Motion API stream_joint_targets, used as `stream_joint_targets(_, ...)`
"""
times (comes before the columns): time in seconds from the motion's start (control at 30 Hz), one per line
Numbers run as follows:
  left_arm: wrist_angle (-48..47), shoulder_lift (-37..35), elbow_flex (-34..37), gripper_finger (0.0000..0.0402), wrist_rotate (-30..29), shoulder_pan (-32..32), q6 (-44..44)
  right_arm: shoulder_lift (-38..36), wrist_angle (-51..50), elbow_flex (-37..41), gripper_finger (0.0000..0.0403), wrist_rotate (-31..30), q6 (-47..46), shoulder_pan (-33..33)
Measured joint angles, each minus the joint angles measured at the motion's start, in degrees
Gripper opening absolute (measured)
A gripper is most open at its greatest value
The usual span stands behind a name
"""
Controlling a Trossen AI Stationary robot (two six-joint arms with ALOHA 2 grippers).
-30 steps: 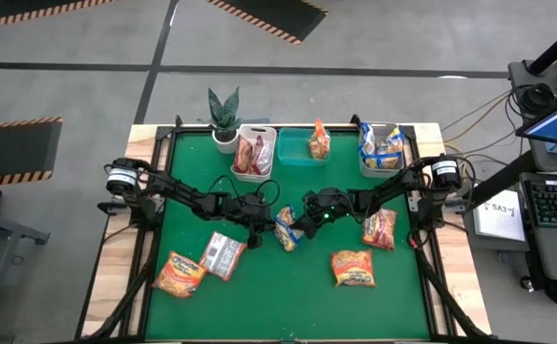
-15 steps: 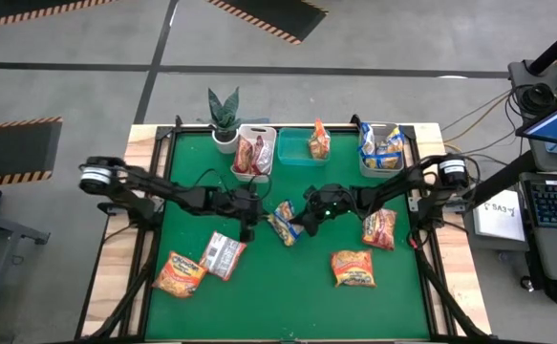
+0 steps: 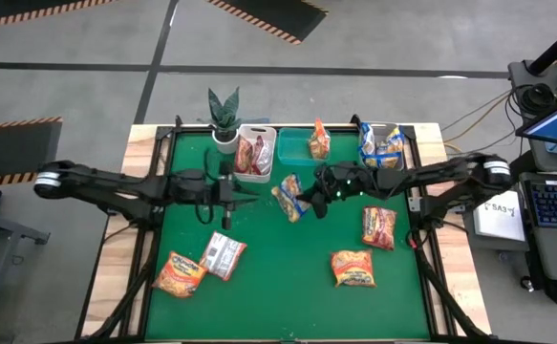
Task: Sort Maruchan noodles
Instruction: Put the blue noodle pack into the gray bin
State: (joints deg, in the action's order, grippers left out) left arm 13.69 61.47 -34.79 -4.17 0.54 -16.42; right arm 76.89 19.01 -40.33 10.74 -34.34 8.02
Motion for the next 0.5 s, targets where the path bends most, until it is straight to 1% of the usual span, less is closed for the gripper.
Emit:
stream_joint_targets(0.07, 0.00, -2.45, 0.00, 0.0039, -0.25, 0.00, -1.60, -2.81, -8.83, -3.40, 0.0013, -2.85, 3.53, 0.65)
stream_joint_targets(0.17, -0.03, -5.36, 0.11, 0.0039, -2.83, 0.00, -2.59, -5.30, -23.91, -10.20, 0.0013, -8.84, 8.68, 1.84)
stream_joint_targets(0.27, -0.19, -7.00, 0.11, 0.0039, -6.74, -0.04, -2.60, -5.80, -40.08, -18.28, 0.0013, -16.31, 12.80, 3.71)
stream_joint_targets(0.33, -0.06, -7.43, 0.11, 0.0039, -8.22, -0.04, -2.60, -5.49, -49.79, -23.65, 0.0013, -21.57, 14.09, 5.29)
stream_joint_targets(0.43, -0.60, -7.43, 0.13, 0.0039, -8.89, -0.04, -2.60, -4.35, -60.67, -30.59, 0.0013, -28.89, 15.14, 7.82)
stream_joint_targets(0.5, -1.32, -7.37, 0.13, 0.0039, -8.89, -0.04, -2.60, -3.78, -66.04, -33.94, 0.0013, -32.07, 15.47, 9.70)
